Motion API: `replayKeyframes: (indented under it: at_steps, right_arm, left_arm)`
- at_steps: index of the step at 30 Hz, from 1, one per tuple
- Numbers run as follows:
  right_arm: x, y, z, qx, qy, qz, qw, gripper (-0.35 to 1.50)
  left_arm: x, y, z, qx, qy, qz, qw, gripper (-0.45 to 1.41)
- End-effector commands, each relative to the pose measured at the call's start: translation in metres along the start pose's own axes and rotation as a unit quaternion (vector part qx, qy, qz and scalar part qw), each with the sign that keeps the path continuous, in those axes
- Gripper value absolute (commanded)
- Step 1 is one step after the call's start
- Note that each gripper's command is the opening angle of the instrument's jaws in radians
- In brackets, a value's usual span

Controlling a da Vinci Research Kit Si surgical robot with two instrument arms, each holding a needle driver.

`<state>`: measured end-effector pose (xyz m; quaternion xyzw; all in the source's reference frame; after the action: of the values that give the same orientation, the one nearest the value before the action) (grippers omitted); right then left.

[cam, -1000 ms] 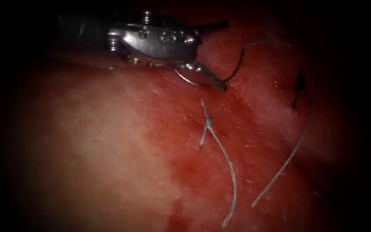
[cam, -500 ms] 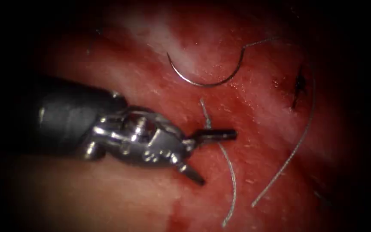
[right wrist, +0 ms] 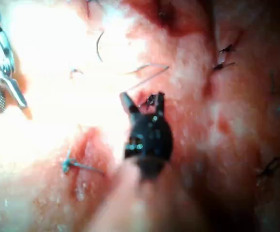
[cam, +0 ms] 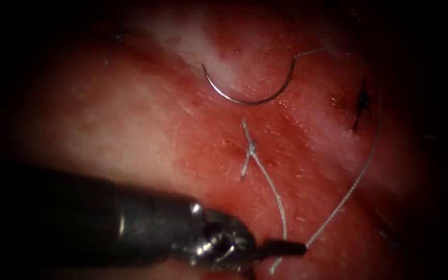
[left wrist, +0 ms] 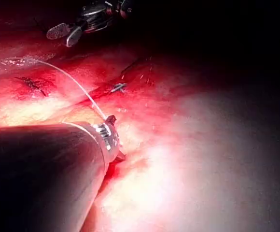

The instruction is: Wound Closure

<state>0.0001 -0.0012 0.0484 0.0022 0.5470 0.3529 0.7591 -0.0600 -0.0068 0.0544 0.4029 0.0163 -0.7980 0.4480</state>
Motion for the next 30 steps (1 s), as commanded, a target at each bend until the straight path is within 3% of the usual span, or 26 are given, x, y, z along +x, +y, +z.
replayKeyframes:
  at_steps: [1, 9, 10, 12, 13, 18, 23, 30]
  right_arm:
    - [-0.0003, -0.0001, 0.0009, 0.002, 0.003, 0.0, 1.0, 1.13]
    - [-0.0004, -0.0002, 0.0011, 0.001, 0.003, -0.001, 1.0, 1.11]
    - [-0.0004, -0.0002, 0.0012, 0.001, 0.003, -0.001, 1.0, 1.1]
    - [-0.0004, -0.0002, 0.0013, 0.0, 0.003, -0.001, 1.0, 1.1]
    - [-0.0005, -0.0002, 0.0013, 0.0, 0.004, -0.001, 1.0, 1.1]
    - [-0.0006, -0.0006, 0.0017, 0.0, 0.004, -0.002, 1.0, 1.06]
    - [-0.0007, -0.0014, 0.0026, 0.013, 0.009, -0.003, 1.0, 1.01]
    - [-0.0009, -0.0034, 0.0052, 0.057, 0.015, -0.02, 0.998, 1.01]
  left_arm:
    - [0.0, -0.0005, 0.001, 0.0, 0.0, 0.0, 1.0, 0.89]
    - [0.0002, -0.0007, 0.0015, 0.0, -0.001, 0.002, 1.0, 0.66]
    - [0.0001, -0.0008, 0.0015, 0.0, 0.0, 0.002, 1.0, 0.56]
    - [0.0001, -0.001, 0.0015, 0.0, -0.001, 0.001, 1.0, 0.02]
    - [0.0, -0.0012, 0.0016, 0.001, -0.001, 0.0, 1.0, -0.45]
    - [-0.0003, -0.002, 0.0003, 0.001, 0.001, -0.004, 1.0, -0.45]
    - [-0.0006, -0.0025, -0.0023, 0.037, 0.005, -0.028, 0.999, -0.45]
    - [-0.001, -0.0026, -0.0054, 0.056, 0.002, -0.041, 0.998, -0.45]
